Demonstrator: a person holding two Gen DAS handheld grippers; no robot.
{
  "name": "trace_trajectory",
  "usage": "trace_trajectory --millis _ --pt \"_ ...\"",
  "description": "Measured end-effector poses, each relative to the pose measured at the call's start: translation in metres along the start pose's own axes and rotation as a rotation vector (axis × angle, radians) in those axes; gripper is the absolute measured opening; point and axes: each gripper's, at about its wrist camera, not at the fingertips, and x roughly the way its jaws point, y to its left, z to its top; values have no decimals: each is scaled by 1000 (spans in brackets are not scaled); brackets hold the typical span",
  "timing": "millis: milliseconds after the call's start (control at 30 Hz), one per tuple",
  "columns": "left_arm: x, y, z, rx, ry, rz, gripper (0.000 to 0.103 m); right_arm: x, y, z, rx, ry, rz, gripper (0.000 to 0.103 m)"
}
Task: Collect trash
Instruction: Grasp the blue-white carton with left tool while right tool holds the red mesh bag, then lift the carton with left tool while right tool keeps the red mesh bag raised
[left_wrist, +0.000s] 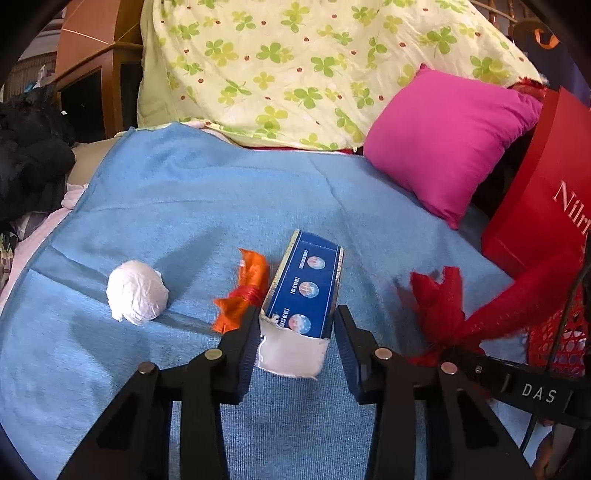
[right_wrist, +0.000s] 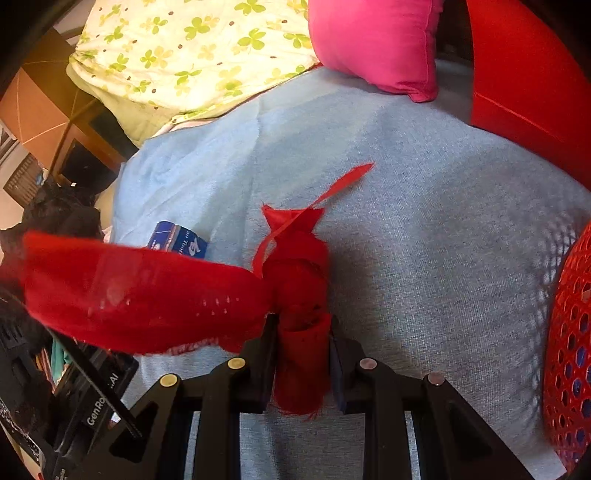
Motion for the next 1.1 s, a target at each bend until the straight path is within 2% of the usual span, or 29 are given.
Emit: trace_trajectory --millis 167,300,633,833,1100 --pt "-23 0 0 5 -41 0 42 -18 9 3 -35 -66 16 26" --pt "-41 -5 -4 54 -80 19 42 -31 16 1 -58 -93 23 26" --pt "-62 -1 -16 107 -86 43 42 -41 19 -3 -63 -113 27 26" --pt "-64 3 -25 115 -42 13 42 -28 23 -1 -78 -78 27 26" --pt "-47 30 -36 16 73 -53 47 -1 23 -3 -90 56 20 27"
